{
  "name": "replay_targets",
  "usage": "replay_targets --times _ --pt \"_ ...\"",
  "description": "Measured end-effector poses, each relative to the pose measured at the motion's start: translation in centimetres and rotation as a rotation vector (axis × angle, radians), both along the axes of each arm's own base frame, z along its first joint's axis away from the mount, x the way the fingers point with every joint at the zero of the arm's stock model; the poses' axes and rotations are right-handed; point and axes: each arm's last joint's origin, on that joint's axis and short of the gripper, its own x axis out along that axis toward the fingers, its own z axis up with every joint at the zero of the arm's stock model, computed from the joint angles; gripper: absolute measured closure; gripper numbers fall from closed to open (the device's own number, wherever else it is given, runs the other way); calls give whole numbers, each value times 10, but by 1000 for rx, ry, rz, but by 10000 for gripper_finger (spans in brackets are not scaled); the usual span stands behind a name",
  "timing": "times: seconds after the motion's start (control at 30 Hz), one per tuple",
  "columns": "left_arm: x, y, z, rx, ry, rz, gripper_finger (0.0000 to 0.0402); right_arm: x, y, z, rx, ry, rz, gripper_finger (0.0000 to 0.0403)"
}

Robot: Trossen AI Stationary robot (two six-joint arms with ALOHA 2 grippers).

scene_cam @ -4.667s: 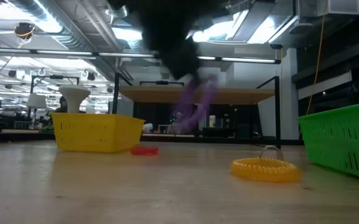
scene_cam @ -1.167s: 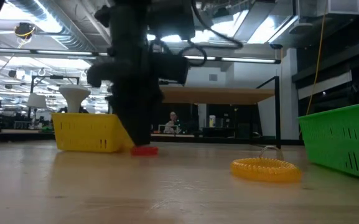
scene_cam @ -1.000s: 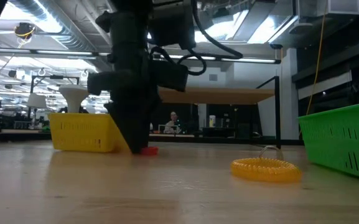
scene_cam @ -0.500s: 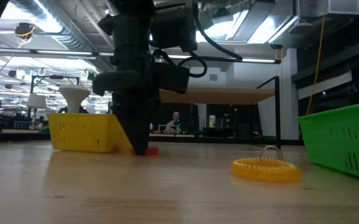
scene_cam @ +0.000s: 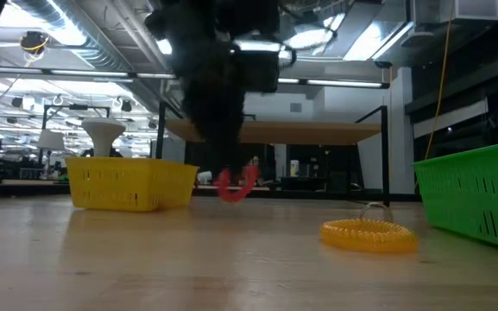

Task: Pick & Place Office Desk Supplies
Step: Put the orange spring keychain into the yellow bin

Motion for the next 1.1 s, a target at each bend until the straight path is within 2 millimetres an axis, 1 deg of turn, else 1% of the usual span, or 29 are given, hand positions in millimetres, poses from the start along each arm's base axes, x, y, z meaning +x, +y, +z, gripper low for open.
replay_targets --times 0.23,0.37,0.43,0.53,0.63,0.77,0.9,0.97,1.1 --pt "-10 29 59 -34 -245 112 397 0 0 0 0 0 0 184" --pt "-22 45 95 -47 -399 172 398 0 0 0 0 0 0 184" --pt "-30 53 108 -50 -434 195 398 0 0 0 0 0 0 184" --pt "-41 63 121 -72 -468 201 399 0 0 0 0 0 0 184" --pt "-54 68 123 -93 -504 219 399 0 0 0 0 0 0 184" --pt "-78 70 110 -138 -535 295 399 0 0 0 0 0 0 184" --pt "-106 67 99 -161 -579 353 399 0 0 0 0 0 0 184" --pt "-119 64 95 -167 -573 378 399 0 0 0 0 0 0 184" --pt "-140 59 91 -162 -593 418 399 0 0 0 0 0 0 184"
